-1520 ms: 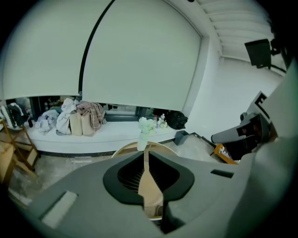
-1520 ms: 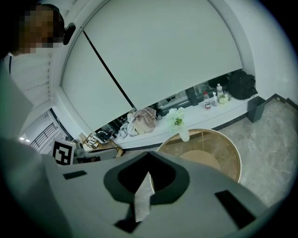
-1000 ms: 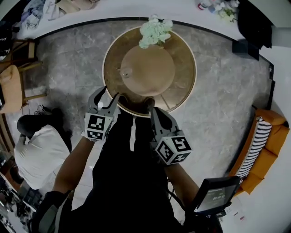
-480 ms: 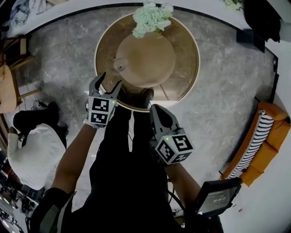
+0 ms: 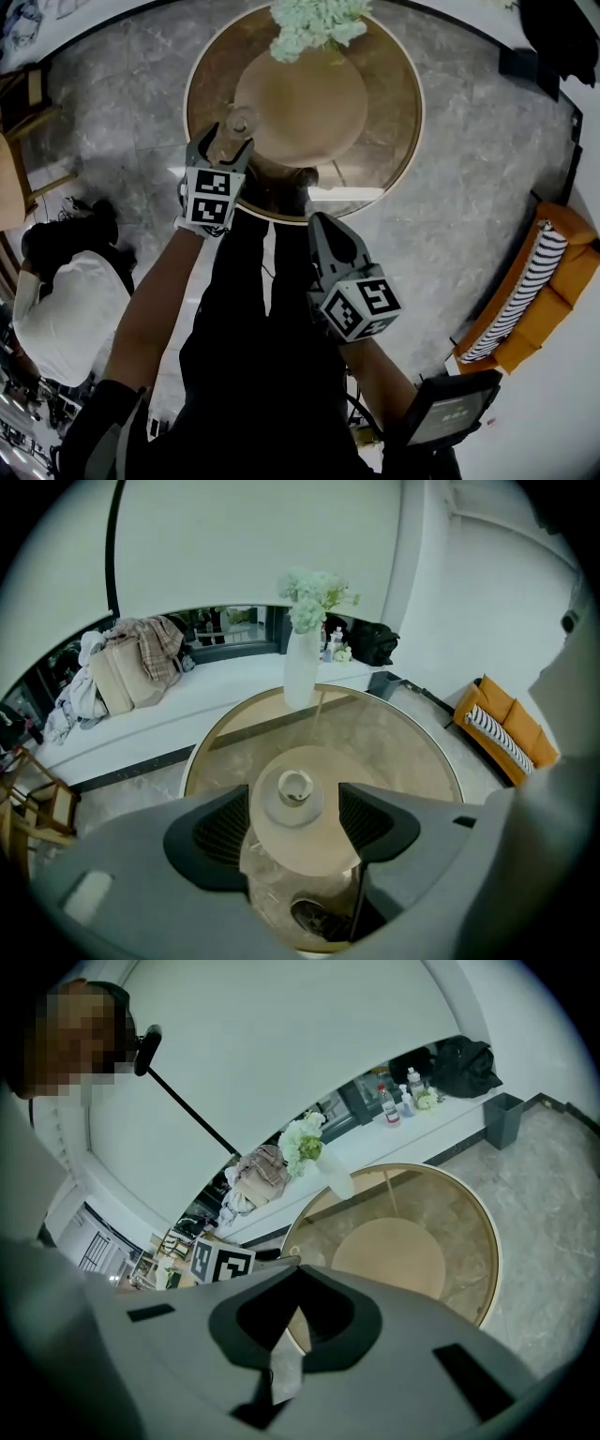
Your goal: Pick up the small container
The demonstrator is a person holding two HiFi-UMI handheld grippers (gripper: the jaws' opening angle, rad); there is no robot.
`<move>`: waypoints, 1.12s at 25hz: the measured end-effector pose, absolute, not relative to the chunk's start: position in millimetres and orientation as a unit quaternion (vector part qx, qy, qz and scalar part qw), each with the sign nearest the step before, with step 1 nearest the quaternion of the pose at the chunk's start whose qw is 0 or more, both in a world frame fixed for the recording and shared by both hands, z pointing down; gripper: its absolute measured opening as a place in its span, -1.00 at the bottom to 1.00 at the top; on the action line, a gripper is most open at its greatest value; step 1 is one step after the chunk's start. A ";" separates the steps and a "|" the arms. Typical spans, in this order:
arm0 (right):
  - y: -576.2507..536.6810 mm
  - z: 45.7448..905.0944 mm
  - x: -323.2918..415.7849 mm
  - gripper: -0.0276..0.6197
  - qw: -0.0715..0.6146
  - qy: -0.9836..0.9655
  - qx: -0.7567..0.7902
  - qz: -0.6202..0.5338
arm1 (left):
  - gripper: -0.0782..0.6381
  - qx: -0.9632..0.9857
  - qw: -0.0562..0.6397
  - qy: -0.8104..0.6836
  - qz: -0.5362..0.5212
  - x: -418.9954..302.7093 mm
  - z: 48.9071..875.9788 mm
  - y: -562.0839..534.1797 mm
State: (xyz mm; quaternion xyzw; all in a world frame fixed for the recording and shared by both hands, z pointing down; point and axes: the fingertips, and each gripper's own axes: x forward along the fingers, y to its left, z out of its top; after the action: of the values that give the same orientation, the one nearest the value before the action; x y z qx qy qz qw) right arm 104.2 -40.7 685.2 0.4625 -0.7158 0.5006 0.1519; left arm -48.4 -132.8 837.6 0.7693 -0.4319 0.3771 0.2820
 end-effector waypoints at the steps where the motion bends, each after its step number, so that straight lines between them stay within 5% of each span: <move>1: -39.7 688.6 104.5 -0.90 0.153 -0.713 0.462 0.504 | 0.02 0.768 0.283 -0.431 0.380 -48.1 843.3 -134.5; 28: -25.2 742.2 108.2 -0.90 0.169 -0.678 0.460 0.548 | 0.12 0.748 0.285 -0.450 0.397 -39.9 910.8 -152.9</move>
State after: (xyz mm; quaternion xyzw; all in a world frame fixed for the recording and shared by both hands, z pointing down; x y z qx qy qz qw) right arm 108.2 -25.2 742.2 0.4600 -0.6776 0.5483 0.1689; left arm -39.9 -152.9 910.8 0.7476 -0.4499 0.3970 0.2846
